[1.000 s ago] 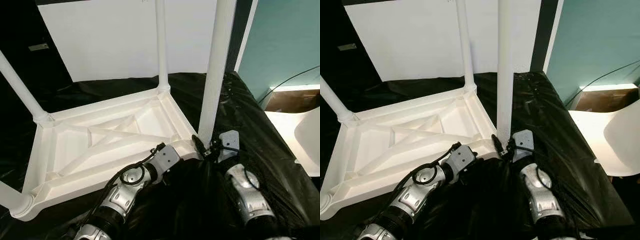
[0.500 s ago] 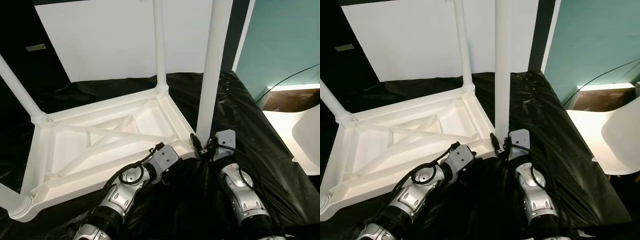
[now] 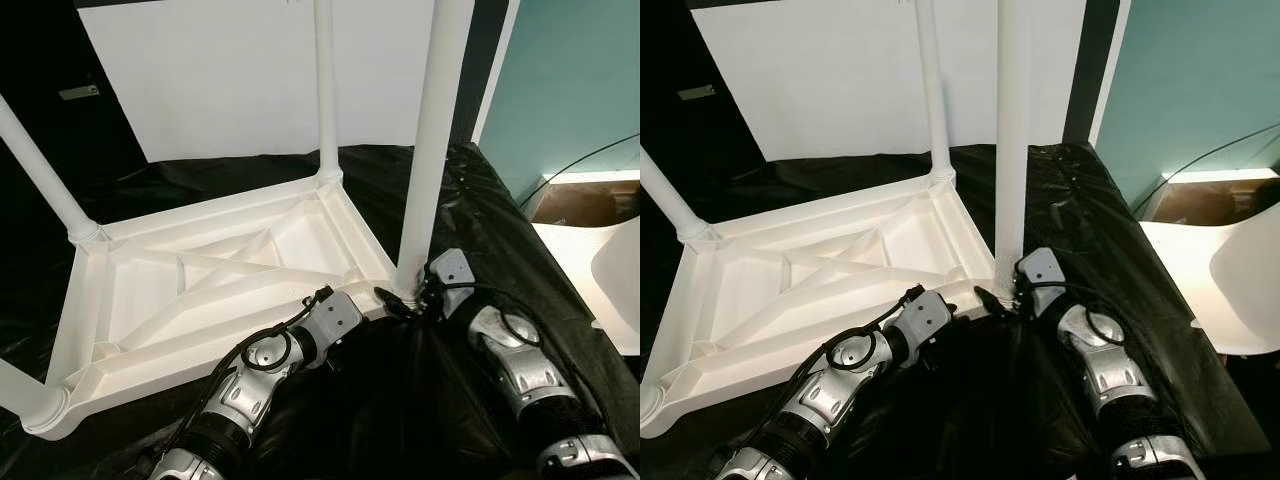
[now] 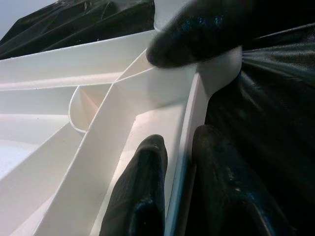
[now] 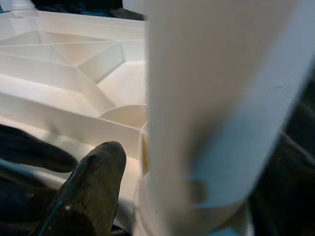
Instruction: Building children table
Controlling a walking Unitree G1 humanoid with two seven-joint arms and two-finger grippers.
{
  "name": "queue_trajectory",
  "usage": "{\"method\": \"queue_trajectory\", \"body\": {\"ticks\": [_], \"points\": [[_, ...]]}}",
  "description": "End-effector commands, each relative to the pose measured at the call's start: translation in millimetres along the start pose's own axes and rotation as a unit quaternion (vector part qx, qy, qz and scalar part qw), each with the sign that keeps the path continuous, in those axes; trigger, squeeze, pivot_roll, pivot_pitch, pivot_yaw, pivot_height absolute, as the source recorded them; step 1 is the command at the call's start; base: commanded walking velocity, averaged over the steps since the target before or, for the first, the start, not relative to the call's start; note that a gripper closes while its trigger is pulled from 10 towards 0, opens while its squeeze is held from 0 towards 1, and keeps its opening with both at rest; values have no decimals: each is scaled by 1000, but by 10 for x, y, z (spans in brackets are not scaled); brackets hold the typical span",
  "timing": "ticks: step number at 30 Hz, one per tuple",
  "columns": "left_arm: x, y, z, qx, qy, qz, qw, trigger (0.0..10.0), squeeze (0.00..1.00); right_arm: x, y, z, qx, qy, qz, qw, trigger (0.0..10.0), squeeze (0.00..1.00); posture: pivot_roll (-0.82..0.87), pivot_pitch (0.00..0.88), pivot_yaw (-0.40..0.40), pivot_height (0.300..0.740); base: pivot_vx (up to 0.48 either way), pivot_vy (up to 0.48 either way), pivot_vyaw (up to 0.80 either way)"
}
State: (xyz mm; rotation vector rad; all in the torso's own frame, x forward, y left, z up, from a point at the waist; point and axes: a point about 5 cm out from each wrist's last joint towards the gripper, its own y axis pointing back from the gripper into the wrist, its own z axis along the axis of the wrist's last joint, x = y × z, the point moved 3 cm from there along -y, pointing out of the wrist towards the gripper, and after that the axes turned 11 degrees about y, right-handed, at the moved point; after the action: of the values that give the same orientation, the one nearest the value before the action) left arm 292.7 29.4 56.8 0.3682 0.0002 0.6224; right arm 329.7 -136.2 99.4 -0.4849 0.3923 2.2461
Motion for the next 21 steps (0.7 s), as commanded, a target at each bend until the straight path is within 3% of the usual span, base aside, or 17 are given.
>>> {"method": "queue_trajectory", "body": {"ticks": [1,3,4,5,6,14,15,18,19,20,21], "points": [[-271,92,-711,140,41,-43,988,10000,0,44,-19,0,4,7,54,999,10000,0,-86,0,9,740,0,0,0],[-268,91,-709,139,40,-43,989,10000,0,28,-18,28,0,14,81,997,10000,0,-84,0,10,740,0,0,0],[-264,91,-708,139,40,-42,989,10000,0,9,-21,58,-4,20,101,995,5961,0,-82,0,9,740,0,0,0],[-264,91,-708,139,40,-42,989,10000,0,9,-21,58,-4,20,101,995,5961,0,-82,0,9,740,0,0,0],[-261,91,-708,139,40,-42,989,10000,0,-4,-16,71,-5,23,120,992,0,0,-80,0,10,740,0,0,0],[-250,107,-720,140,42,-38,988,10000,0,15,17,7,17,4,155,988,0,0,-75,0,13,740,0,0,0],[-250,114,-727,141,41,-39,988,10000,0,118,27,-9,11,-30,147,989,0,0,-78,0,17,740,0,0,0],[-250,116,-730,142,41,-39,988,10000,0,150,24,-5,3,-46,142,989,0,0,-78,0,17,740,0,0,0],[-249,115,-730,142,40,-39,988,10000,0,201,2,61,-27,-47,101,993,0,0,-77,0,13,740,0,0,0],[-240,113,-729,142,40,-38,988,10000,0,178,-22,114,-49,-64,0,997,0,0,-74,0,9,740,0,0,0],[-240,113,-729,142,40,-38,988,10000,0,178,-22,114,-49,-64,0,997,0,0,-74,0,9,740,0,0,0]]}}
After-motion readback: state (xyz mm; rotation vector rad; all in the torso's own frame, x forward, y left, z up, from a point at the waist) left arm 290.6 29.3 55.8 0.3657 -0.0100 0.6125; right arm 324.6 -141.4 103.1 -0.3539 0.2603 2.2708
